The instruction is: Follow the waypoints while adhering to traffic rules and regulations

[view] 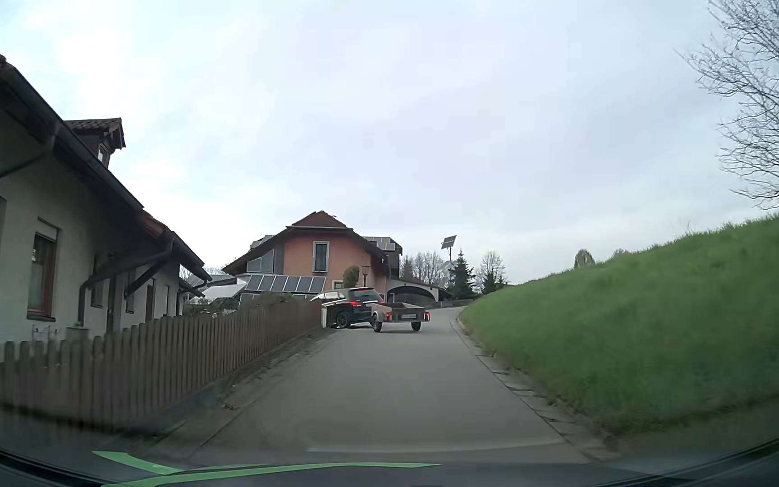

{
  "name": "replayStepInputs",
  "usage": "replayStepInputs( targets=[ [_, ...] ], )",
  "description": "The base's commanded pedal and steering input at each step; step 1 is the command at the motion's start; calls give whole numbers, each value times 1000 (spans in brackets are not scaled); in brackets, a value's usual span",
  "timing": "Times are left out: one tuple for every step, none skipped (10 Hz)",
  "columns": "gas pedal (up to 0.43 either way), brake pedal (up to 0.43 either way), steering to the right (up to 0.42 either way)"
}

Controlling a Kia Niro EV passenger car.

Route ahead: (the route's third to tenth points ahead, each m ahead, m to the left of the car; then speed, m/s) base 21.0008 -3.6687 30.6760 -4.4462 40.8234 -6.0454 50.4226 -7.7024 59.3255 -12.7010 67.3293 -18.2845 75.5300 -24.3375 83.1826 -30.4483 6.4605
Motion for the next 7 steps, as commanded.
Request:
replayStepInputs(
  targets=[
    [0, 0, 8],
    [0, 18, 12],
    [0, 49, 16],
    [0, 67, 19],
    [0, 79, 20],
    [0, 85, 23],
    [0, 79, 23]
  ],
)
